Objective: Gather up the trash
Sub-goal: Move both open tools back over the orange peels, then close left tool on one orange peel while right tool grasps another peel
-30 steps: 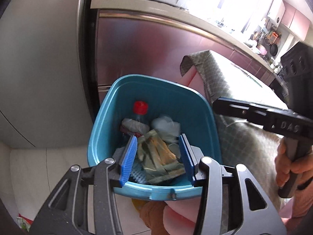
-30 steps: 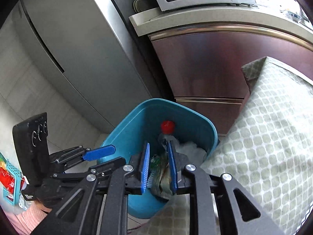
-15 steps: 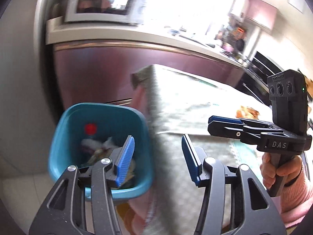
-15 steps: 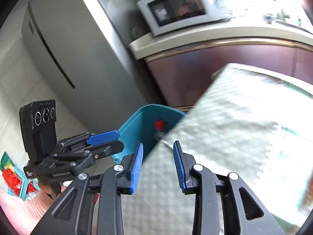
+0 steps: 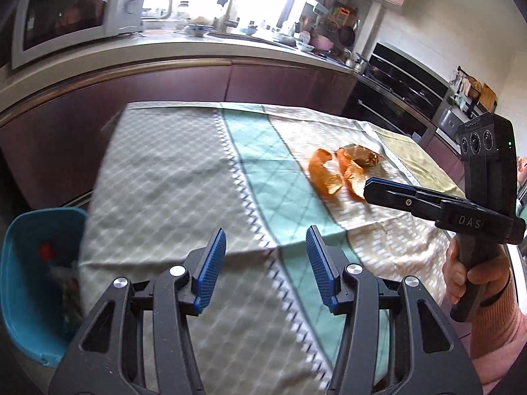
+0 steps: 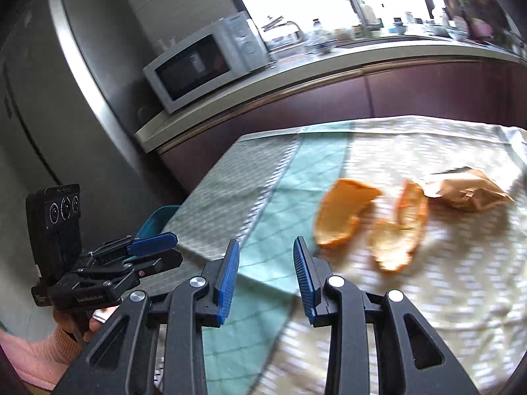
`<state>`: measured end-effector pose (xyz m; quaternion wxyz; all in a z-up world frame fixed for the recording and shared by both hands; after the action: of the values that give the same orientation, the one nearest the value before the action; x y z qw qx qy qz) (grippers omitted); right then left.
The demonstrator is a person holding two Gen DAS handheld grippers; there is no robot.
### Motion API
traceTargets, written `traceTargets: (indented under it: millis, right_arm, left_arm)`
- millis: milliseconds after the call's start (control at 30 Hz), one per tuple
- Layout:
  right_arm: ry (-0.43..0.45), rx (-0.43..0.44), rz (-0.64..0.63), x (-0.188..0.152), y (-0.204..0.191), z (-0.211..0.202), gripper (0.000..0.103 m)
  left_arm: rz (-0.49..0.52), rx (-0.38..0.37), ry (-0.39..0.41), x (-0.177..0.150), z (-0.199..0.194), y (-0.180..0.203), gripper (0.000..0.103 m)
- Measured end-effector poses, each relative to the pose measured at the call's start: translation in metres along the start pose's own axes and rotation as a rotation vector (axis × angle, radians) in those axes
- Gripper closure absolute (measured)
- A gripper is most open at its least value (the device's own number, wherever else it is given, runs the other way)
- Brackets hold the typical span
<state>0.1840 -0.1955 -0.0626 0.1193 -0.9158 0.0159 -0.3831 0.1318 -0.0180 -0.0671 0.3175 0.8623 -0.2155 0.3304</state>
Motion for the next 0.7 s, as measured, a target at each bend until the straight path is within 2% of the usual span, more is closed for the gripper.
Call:
traceTargets:
  millis: [100, 167, 433, 633, 700]
  right_arm:
    - [0.014, -0.04, 0.035, 0.001, 0.027, -0.003, 0.068]
    - [0.019, -0.066, 0.056, 0.001, 0.041, -0.003, 0.062]
    - [-0.005, -0.129, 0.131, 0.004, 0.093, 0.015, 0.061]
    - [-0.043, -0.137, 0.143, 0.01, 0.1, 0.039, 0.061]
    - [-0.054, -0.133, 0.148, 0.01, 0.101, 0.044, 0.061]
  left_arm:
    - [0.013, -0.009, -0.015, 0.007, 0.021, 0.016, 0.053]
    - [0.022, -0.013, -0.027, 0.013, 0.035, 0.025, 0.053]
    - [0.044, -0.015, -0.079, 0.036, 0.088, 0.048, 0.055]
    - [0.018, -0.009, -0.128, 0.043, 0.123, 0.043, 0.061]
    - [0.0, -0.03, -0.151, 0.044, 0.133, 0.04, 0.064]
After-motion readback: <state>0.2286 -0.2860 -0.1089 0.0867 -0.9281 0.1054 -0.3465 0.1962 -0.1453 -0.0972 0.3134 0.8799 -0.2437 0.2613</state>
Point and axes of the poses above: each gripper's, at about its wrist camera, not at the fingertips, and z roughly the way its jaws point, y to its right, x to its top, the point moved 6 cm from there along z, roughly the way its jaws point, and after that the axes turned 13 degrees about -x, right-handed, at the moved point
